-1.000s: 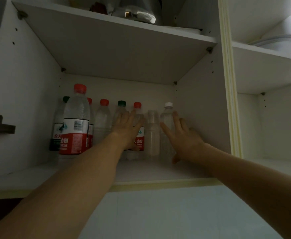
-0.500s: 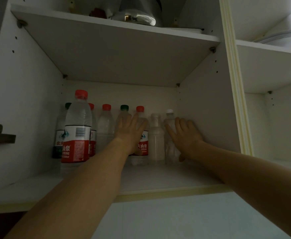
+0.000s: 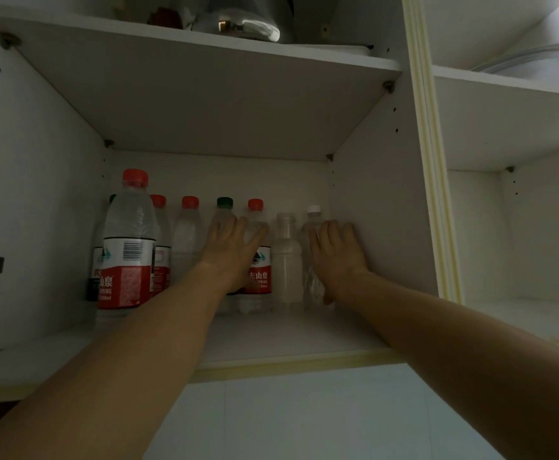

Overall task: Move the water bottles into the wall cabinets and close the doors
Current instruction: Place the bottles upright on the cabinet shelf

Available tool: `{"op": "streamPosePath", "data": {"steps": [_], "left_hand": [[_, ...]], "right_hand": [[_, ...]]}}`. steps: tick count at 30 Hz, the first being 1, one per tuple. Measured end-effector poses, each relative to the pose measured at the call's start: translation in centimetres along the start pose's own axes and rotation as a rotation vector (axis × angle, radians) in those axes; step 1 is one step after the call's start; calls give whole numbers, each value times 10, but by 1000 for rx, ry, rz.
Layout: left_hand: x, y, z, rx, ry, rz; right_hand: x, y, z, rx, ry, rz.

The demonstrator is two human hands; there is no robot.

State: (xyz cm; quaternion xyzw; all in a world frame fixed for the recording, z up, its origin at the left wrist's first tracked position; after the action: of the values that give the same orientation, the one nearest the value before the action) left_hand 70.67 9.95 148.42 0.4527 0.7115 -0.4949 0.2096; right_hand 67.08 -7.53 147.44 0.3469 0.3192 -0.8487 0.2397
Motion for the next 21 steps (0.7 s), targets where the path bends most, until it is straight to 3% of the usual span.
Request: {"op": "streamPosePath", "data": {"steps": [4,7,10,15,18,21], "left_hand": [[13,-29,-3,468,-117,105],[35,-59,-12,732,-291,155],[64,-94,-14,846,-368,198],[126,-149,7,1012,-408,264],[172,-170,26,1050,-463,278],[217,-179,47,1173,-514,230]], "right_hand": [[5,-16,3,-224,25,94],[15,-29,17,-635,112,138],[41,-53,28,-985,158,154],[116,-103,44,-1302,203,243],[180,-126,53,-1372,292,259],[249,-134,52,-1411,392,169]]}}
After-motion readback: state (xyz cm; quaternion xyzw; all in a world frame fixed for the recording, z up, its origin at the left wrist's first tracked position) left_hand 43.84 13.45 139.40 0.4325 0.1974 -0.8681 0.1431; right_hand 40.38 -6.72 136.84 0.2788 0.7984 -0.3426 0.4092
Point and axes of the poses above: each hand's wrist, its own x-axis away from the middle knuckle, its own y-axis out of the palm, z = x × y, the point moved 5 cm from there along -x, towards the middle knuckle, and after that the axes turned 7 degrees about z, right-handed, at the moved point
